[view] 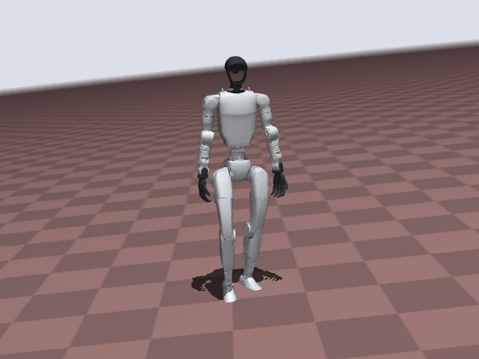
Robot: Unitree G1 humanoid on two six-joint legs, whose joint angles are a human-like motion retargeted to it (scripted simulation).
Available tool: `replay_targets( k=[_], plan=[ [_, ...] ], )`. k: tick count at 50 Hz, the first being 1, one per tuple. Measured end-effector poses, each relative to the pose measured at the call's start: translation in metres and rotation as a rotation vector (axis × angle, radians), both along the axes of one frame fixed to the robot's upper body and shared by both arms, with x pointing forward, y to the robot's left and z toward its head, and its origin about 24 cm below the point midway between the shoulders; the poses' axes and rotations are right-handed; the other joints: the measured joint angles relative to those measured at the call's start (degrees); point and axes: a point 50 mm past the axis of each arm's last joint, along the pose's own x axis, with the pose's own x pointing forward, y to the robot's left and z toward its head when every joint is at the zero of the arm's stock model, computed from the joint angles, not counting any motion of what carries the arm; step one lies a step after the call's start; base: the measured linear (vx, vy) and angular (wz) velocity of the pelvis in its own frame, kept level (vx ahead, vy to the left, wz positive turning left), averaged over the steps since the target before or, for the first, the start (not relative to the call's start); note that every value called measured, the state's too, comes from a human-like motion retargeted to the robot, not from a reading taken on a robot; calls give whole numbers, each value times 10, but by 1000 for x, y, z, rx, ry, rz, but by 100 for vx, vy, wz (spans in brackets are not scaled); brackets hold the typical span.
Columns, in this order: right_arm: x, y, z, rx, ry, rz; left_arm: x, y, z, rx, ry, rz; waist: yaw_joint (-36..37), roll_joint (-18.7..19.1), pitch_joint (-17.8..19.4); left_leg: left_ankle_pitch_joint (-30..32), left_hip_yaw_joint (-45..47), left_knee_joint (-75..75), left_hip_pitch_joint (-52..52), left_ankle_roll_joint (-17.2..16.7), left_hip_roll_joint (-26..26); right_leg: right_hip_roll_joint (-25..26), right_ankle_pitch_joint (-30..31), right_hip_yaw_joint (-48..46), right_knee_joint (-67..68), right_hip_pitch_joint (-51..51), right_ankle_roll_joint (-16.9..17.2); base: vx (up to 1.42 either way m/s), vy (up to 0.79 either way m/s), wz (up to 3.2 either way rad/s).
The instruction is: Upper body actions
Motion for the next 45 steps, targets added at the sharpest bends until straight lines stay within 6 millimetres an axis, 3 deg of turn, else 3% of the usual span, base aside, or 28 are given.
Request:
replay_targets(
  k=[3, 7, 8, 10, 15, 18, 21, 23, 25, 29, 33, 35, 37, 38, 40, 45],
  plan=[
    [5, -1, 0, -2, -15, 14, 18, 3, 2, 28, -61, -10, -13, -24, 2, -18, -6, -2, 26, 4, -30, -18, 52, 4, -175, -12, 40, 42, -3, 29],
    [6, -3, 1, -8, -14, 20, 30, 1, 4, 19, -101, -32, -24, -26, 6, -37, -20, -3, 66, -3, -31, -26, 32, -59, -309, -8, 95, 54, -10, 28],
    [4, -4, 1, -9, -6, 22, 29, 0, 4, 5, -100, -43, -20, -26, 2, -40, -17, -3, 73, -7, -30, -26, 26, -74, -317, -8, 92, 59, -15, -8],
    [1, -5, 1, -10, 13, 22, 24, -3, 3, -26, -87, -70, -11, -23, -14, -41, -13, -1, 79, -16, -26, -20, 39, -82, -309, -15, 37, 59, -16, -8],
    [-18, -7, 1, -14, 74, 15, -12, -13, -2, -83, 33, -89, -13, -20, -47, 12, -28, 52, 89, -60, -24, -19, 148, -30, -310, 9, 14, 64, -12, 24],
    [-30, -7, 1, -14, 109, -8, -39, -22, -4, -112, 116, -77, -13, -28, -65, 116, -39, 162, 43, -99, -29, -33, 121, -8, -309, 34, 11, 66, -14, 30],
    [-23, -4, 0, -11, 86, -14, -45, -27, -4, -127, 139, -55, -12, -56, -65, 205, -28, 315, -36, -120, -53, -57, 100, -1, -312, 58, 11, 44, -10, 18],
    [-16, -3, 0, -9, 60, -9, -44, -28, -4, -133, 139, -64, -19, -66, -65, 216, -31, 383, -80, -122, -60, -74, 87, -7, -307, 66, 13, 25, -2, 37],
    [-6, -4, 0, -12, 35, 17, -42, -30, -5, -129, 129, -79, -10, -80, -58, 188, -14, 415, -113, -98, -64, -81, 80, -6, -307, 76, 10, 18, 3, -18],
    [21, -7, 2, -23, -38, 94, -35, -31, -6, -108, 99, -98, 22, -77, -40, 134, 23, 350, -153, -48, -38, -70, 67, -4, -302, 86, 10, 19, 4, -68],
    [39, -7, 4, -29, -100, 155, -39, -33, -6, -119, 111, -98, 38, -42, -29, 89, 27, 160, -140, -25, 1, -21, 56, -4, -304, 102, 5, 23, 8, -76],
    [45, -7, 5, -31, -119, 169, -43, -35, -6, -126, 120, -89, 46, -21, -18, 78, 8, 60, -120, -27, 16, 12, 51, 0, -309, 119, 0, 21, 9, -114],
    [49, -7, 6, -28, -130, 173, -47, -36, -6, -125, 128, -78, 57, -3, -3, 115, -29, -8, -99, -64, 20, 43, 46, 18, -313, 140, -5, 28, 12, -128],
    [50, -8, 6, -27, -132, 174, -50, -37, -7, -125, 133, -73, 56, 1, 0, 140, -44, -28, -91, -66, 19, 50, 43, 28, -315, 150, -5, 30, 13, -89],
    [50, -9, 6, -25, -123, 187, -55, -38, -6, -131, 148, -54, 34, 5, -7, 118, -46, -24, -80, -73, 23, 52, 37, 34, -315, 157, -4, 31, 14, -41],
    [33, -8, 4, -37, -76, 139, -57, -38, -7, -122, 144, -27, -17, 11, -31, 107, -40, -35, -75, -55, 20, 49, 15, 21, -309, 157, 0, 20, 13, -8]
  ],
)
